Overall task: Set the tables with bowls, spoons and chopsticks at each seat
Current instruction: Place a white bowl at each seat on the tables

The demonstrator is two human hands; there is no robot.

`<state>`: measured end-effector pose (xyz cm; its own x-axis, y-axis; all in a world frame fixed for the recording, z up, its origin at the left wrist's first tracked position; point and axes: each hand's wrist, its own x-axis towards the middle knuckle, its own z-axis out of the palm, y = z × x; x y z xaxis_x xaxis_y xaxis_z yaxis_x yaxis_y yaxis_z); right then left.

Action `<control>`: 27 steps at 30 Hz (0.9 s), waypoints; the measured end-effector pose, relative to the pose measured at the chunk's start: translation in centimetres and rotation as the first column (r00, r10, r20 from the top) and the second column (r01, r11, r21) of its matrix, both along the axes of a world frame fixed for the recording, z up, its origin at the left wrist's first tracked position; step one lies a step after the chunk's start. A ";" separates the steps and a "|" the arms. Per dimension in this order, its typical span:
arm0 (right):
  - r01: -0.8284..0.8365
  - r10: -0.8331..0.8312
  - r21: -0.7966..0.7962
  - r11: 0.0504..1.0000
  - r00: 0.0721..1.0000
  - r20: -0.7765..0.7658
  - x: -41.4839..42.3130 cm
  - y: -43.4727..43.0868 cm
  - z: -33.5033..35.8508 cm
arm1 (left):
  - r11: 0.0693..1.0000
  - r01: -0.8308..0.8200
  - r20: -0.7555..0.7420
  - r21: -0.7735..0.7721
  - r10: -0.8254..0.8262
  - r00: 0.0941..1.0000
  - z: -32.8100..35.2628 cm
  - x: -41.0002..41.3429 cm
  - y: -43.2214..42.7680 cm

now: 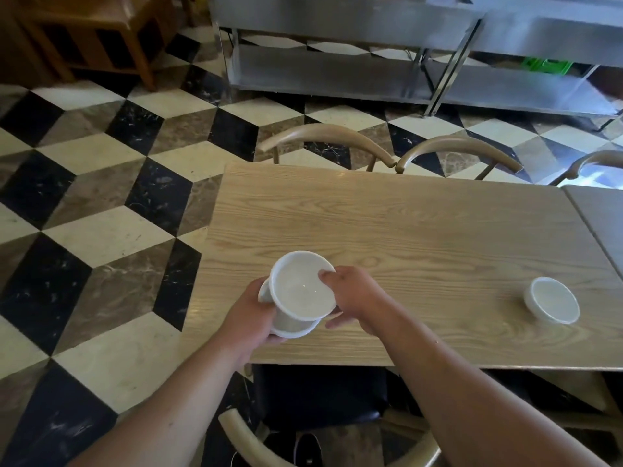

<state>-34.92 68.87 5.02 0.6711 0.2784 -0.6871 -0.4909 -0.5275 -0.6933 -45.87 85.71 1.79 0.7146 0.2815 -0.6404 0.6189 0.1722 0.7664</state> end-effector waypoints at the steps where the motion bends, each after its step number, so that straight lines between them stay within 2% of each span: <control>1: 0.017 -0.017 0.010 1.000 1.000 0.004 -0.1 0.0 -0.6 | 1.000 -0.004 -0.017 0.030 0.005 1.000 -0.3 0.0 0.2; 5: 0.181 -0.185 0.052 0.982 0.980 0.076 0.3 -0.8 -3.6 | 0.980 -0.060 -0.068 0.188 0.074 0.995 -2.4 -0.2 1.8; 9: 0.327 -0.328 0.008 0.945 0.944 0.029 0.8 -2.7 -7.1 | 0.959 -0.112 -0.091 0.260 0.140 0.986 -3.9 -0.7 3.4; 16: 0.350 -0.354 -0.084 0.933 0.935 -0.026 0.4 -4.1 -12.7 | 0.949 -0.118 -0.041 0.292 0.135 0.990 -5.6 0.8 2.7; 27: 0.318 -0.320 -0.135 0.939 0.947 0.006 1.1 -4.3 -15.1 | 0.956 -0.103 -0.029 0.273 0.115 0.993 -5.7 2.4 2.2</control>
<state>-33.79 64.56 -10.09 0.6987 -0.0427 -0.7141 -0.6586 -0.4282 -0.6188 -43.44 87.91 -3.94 0.6423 0.5234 -0.5599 0.6425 0.0307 0.7657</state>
